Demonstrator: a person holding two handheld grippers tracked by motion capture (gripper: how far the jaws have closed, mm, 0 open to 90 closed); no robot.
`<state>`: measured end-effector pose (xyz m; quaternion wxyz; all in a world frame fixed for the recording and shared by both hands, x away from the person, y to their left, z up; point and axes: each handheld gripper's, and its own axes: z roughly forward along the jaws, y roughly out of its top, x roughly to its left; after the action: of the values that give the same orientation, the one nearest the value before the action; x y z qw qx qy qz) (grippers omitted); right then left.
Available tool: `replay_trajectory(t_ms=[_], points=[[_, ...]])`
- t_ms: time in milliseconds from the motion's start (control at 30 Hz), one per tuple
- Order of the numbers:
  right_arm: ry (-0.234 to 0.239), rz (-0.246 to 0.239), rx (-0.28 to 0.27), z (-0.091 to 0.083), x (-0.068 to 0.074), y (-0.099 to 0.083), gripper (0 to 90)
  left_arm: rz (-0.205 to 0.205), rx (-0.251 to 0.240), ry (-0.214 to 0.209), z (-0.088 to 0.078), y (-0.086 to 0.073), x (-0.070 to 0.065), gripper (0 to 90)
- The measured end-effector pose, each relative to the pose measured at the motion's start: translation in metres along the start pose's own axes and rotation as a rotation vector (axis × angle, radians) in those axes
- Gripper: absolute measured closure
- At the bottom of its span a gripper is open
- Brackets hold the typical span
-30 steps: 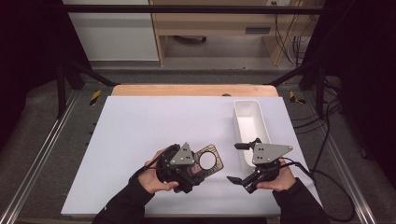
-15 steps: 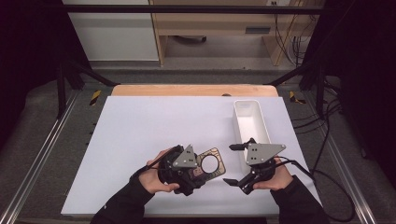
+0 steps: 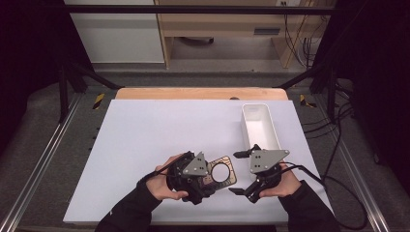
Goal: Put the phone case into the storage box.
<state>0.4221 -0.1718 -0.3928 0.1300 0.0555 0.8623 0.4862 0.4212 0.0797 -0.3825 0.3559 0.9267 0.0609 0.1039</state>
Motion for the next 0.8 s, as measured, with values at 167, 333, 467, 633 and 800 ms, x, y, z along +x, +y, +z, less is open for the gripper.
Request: replay_trajectory(t_ms=[167, 333, 467, 633, 800], points=[[0.011, -0.005, 0.012, 0.003, 0.0, -0.001, 2.4, 0.012, 0.006, -0.016, 0.002, 0.001, -0.001, 11.5], [0.022, -0.012, 0.023, 0.006, 0.001, -0.002, 2.8, 0.026, 0.01, -0.031, 0.004, 0.002, -0.002, 11.5], [0.036, -0.012, 0.022, 0.008, 0.002, -0.002, 2.9, 0.035, 0.011, -0.043, 0.005, 0.002, -0.003, 11.5], [0.048, -0.014, 0.023, 0.011, 0.003, -0.003, 2.6, 0.042, 0.011, -0.054, 0.007, 0.003, -0.004, 11.5], [0.07, -0.016, 0.022, 0.013, 0.003, -0.004, 2.4, 0.051, 0.012, -0.067, 0.009, 0.004, -0.004, 11.5]])
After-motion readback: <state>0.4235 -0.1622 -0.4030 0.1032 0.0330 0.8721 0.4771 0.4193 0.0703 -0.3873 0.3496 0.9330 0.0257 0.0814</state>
